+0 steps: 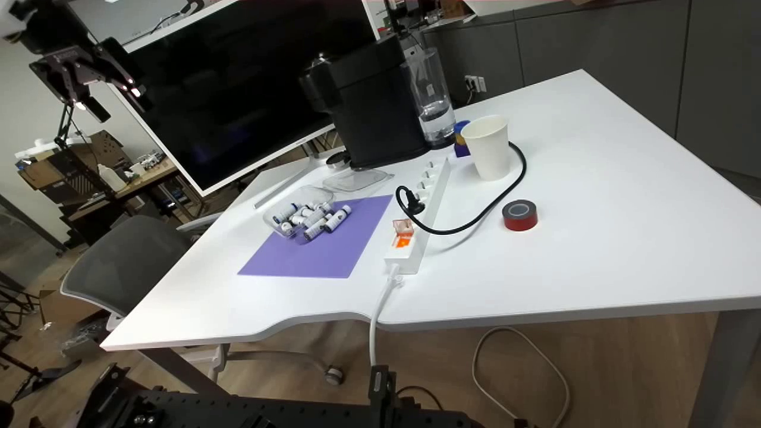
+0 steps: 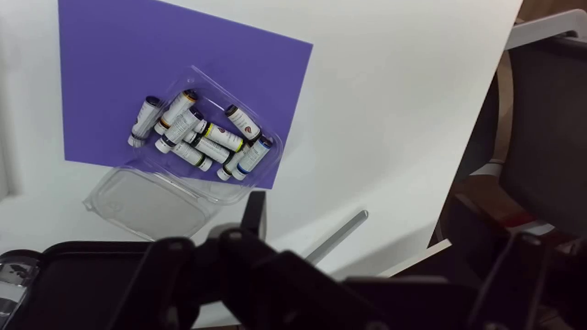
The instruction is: Pick up on object from the bowl and put it on the table
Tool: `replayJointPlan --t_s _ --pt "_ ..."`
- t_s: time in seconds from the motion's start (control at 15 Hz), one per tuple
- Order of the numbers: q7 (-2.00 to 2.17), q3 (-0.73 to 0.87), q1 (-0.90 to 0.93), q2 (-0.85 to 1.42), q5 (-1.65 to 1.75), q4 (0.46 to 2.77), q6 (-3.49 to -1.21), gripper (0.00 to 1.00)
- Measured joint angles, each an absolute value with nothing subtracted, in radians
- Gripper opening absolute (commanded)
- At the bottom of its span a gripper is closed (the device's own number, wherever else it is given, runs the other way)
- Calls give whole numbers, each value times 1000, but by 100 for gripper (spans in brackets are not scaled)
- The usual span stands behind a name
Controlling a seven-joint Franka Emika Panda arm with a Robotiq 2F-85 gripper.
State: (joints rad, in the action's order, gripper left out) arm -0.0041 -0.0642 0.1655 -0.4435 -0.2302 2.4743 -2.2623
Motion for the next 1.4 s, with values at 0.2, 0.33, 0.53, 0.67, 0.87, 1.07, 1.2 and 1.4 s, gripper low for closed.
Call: replayJointPlan --t_s 0.2,0.33,0.53,0.67,0.87,1.07,1.2,1.4 --pt "-4 -65 165 -443 -230 2474 -2262 100" --pt "4 -65 159 -437 -231 2474 -2260 100" --pt "50 -54 110 -405 -233 2473 -2258 100" --pt "65 -34 64 -362 -233 2466 -2248 100" --pt "85 2 -1 -273 -232 2441 -2236 100" --pt "136 23 -43 -168 -232 2392 -2209 100" --pt "176 24 -51 -95 -232 2347 -2192 100" --pt "234 20 -45 20 -233 2266 -2170 100"
